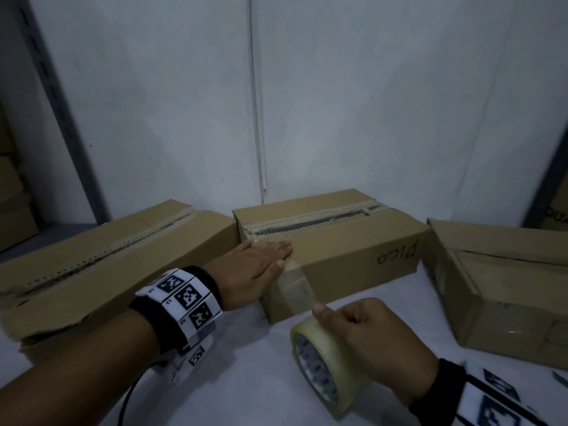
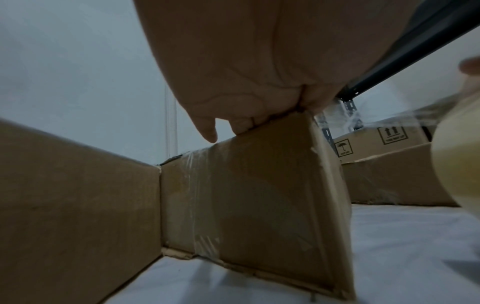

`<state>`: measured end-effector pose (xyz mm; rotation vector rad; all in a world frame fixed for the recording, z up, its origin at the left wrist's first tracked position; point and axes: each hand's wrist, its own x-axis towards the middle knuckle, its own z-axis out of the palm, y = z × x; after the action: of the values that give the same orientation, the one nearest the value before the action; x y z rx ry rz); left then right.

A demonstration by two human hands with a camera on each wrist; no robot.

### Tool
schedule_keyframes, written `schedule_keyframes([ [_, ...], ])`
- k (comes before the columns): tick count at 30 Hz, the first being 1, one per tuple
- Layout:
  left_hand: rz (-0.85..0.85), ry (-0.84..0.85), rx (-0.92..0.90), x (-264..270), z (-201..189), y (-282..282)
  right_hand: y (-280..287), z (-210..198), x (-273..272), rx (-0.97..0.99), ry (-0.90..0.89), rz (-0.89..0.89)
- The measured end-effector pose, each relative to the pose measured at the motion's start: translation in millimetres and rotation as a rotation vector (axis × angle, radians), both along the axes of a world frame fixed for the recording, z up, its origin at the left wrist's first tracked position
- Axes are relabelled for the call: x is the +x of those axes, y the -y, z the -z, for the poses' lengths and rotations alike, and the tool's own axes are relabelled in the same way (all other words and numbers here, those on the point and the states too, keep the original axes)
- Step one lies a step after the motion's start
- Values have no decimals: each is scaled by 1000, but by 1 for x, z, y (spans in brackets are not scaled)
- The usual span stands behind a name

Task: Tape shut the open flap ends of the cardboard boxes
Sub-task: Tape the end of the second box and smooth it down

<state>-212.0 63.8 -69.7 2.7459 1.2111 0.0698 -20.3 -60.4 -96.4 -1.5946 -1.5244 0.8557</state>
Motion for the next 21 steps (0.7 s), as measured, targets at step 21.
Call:
schedule_keyframes([
  [21, -348, 1127, -540, 24, 42, 70, 32, 1, 22, -15, 87, -136],
])
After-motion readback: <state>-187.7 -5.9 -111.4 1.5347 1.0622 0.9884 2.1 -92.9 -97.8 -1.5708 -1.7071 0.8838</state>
